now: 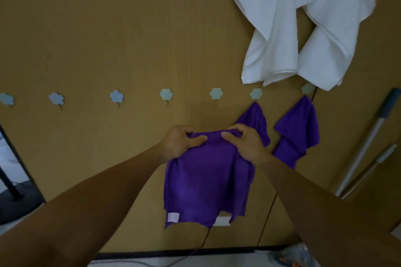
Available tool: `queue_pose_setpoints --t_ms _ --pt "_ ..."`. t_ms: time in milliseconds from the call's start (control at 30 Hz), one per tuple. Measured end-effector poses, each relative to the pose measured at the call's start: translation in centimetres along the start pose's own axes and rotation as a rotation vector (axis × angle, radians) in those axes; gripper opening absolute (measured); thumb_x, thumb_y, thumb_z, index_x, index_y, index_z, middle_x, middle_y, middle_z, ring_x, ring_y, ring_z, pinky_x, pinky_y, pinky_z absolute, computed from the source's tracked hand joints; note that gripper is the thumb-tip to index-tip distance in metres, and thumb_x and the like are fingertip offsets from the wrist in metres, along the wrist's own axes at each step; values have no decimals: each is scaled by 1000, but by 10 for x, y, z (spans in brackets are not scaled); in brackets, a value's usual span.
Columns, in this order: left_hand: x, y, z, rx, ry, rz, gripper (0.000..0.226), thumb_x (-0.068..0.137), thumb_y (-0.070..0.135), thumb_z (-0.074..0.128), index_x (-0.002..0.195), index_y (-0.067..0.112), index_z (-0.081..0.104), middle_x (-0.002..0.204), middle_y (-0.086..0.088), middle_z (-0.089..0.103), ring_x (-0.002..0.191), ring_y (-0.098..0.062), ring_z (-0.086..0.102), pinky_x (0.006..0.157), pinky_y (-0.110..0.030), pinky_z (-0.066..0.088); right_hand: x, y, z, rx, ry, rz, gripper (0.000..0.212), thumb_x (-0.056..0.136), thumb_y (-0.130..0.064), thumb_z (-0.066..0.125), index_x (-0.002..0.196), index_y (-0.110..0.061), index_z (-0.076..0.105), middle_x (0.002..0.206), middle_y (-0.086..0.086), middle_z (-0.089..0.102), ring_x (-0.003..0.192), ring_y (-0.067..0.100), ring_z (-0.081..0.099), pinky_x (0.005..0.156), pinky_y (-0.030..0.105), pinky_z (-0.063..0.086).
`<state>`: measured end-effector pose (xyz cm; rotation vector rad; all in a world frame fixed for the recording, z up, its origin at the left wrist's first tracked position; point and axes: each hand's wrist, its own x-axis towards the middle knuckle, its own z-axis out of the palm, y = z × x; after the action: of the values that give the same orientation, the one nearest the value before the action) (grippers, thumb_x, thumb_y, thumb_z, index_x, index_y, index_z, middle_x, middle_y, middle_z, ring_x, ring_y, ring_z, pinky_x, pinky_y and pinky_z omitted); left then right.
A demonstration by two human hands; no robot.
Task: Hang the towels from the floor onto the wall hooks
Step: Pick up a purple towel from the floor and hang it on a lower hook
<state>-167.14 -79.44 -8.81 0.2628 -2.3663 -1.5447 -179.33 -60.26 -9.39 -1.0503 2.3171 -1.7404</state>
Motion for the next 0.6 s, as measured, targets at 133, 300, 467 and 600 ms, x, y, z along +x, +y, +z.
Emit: queue_pose_setpoints --t_ms 133,300,467,600 --pt "41 -3 -4 21 87 75 18 85 44 68 71 34 73 72 7 73 63 -6 69 53 -16 51 36 9 8 -69 135 9 20 87 -32 69 95 -13 69 90 -3 68 87 10 63 83 27 52" --pt "93 -3 -5 190 199 187 23 93 44 57 74 37 67 58 25 62 60 11 59 50 -2 39 83 22 9 -178 250 19 15 88 -42 65 91 -27 64 88 -12 66 89 9 63 87 34 53" --pt "147 -13 0 364 286 223 36 97 43 48 106 14 69 76 11 62 64 3 53 55 -2 37 126 38 6 -333 306 24 32 89 -51 59 103 -22 66 91 -4 70 90 15 64 86 40 53" --pt "179 -19 5 433 427 220 36 98 41 49 111 13 68 84 0 68 64 0 50 57 -6 35 161 50 11 -371 340 2 36 90 -51 57 108 -21 65 90 -1 70 87 18 65 82 42 54"
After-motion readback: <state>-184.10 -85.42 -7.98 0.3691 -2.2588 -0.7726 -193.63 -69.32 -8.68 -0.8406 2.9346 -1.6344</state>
